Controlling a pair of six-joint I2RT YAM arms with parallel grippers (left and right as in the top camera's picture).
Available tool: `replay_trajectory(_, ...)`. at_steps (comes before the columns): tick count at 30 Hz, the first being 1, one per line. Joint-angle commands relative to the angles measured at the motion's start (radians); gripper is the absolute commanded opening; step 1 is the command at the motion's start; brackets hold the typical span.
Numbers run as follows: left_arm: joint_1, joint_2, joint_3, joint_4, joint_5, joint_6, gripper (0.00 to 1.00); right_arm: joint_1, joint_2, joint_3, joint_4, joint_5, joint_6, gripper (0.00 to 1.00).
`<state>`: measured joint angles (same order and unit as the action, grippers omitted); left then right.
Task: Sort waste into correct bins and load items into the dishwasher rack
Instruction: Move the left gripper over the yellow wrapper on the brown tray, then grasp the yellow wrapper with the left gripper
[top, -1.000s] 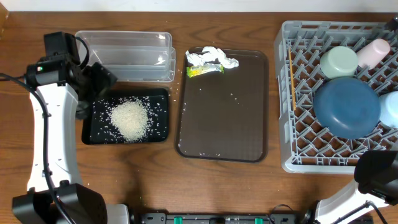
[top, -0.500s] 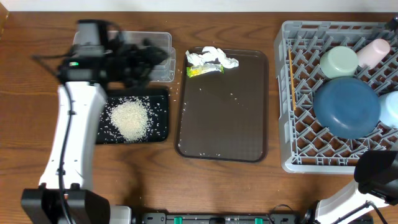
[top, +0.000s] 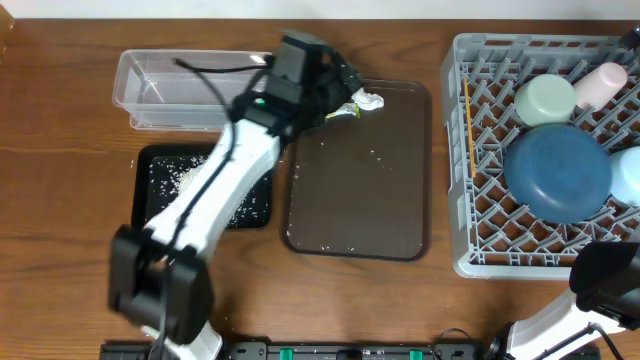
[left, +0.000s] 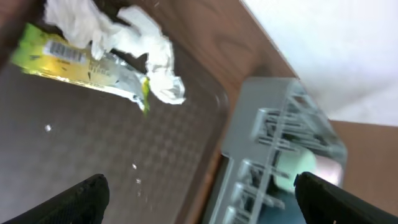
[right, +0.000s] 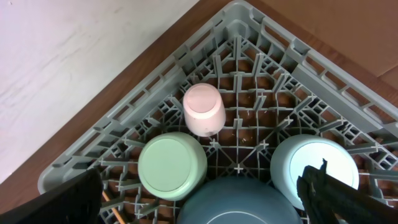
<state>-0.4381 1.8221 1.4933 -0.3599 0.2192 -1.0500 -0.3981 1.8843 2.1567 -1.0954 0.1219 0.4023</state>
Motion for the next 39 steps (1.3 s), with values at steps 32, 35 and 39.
replay_trajectory(32, -0.013, 0.408, 0.016, 0.265, -0.206, -0.272, 0.74, -0.003, 0.000, -0.002, -0.001, 0.008, 0.009, 0.99)
replay_trajectory(35, -0.013, 0.417, 0.016, 0.265, -0.209, -0.272, 0.63, -0.003, 0.000, -0.002, -0.001, 0.008, 0.009, 0.99)
replay_trajectory(39, -0.013, 0.419, 0.016, 0.265, -0.209, -0.272, 0.48, -0.003, 0.000, -0.002, -0.001, 0.009, 0.009, 0.99)
